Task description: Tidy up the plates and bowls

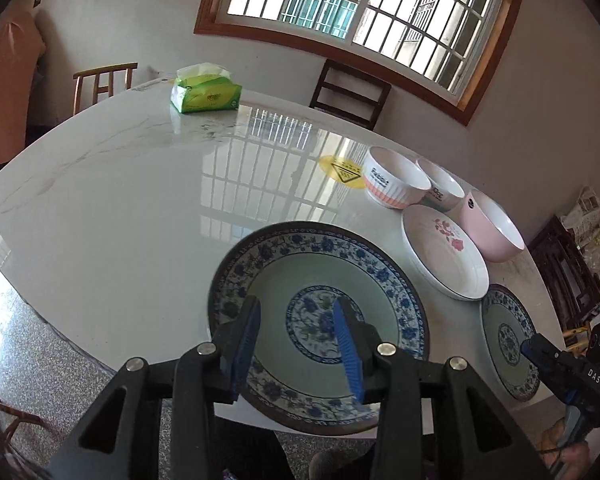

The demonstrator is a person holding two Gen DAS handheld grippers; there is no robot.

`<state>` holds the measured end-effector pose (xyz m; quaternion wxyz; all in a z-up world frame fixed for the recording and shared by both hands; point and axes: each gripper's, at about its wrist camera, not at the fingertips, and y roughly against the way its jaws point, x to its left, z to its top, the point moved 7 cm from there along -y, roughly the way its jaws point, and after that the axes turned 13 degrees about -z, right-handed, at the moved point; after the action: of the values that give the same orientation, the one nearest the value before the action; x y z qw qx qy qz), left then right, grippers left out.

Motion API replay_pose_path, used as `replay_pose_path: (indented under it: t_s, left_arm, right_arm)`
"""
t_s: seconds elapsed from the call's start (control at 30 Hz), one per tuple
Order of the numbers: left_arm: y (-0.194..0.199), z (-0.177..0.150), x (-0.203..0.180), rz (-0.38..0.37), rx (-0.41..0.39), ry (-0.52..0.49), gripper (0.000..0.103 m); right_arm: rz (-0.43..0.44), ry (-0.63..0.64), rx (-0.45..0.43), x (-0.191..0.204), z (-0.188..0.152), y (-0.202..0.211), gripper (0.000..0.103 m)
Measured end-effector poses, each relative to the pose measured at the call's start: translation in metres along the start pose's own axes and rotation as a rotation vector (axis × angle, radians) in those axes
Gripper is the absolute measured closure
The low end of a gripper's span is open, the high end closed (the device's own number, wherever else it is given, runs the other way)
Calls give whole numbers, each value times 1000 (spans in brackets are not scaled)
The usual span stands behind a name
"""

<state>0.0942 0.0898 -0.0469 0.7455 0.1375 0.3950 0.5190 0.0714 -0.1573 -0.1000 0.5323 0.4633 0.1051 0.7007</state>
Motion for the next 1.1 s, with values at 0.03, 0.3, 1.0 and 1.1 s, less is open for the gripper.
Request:
replay_pose_path:
  t_s: [0.03, 0.3, 1.0, 1.1]
  left_arm:
    - [-7, -4, -16, -37, 33, -20, 64]
    - [-79, -35, -133, -305, 300, -49, 64]
    - [-153, -66, -164, -270, 470, 44, 65]
    - [-154, -69, -165, -277, 482, 61, 66]
  right_arm:
    - [-27, -6, -23, -13, 4, 15, 78]
    - [-258, -110, -92, -125, 31, 90, 78]
    - [-120, -235, 28, -183, 43, 56, 78]
    - [-93, -247, 40, -183, 44, 50, 78]
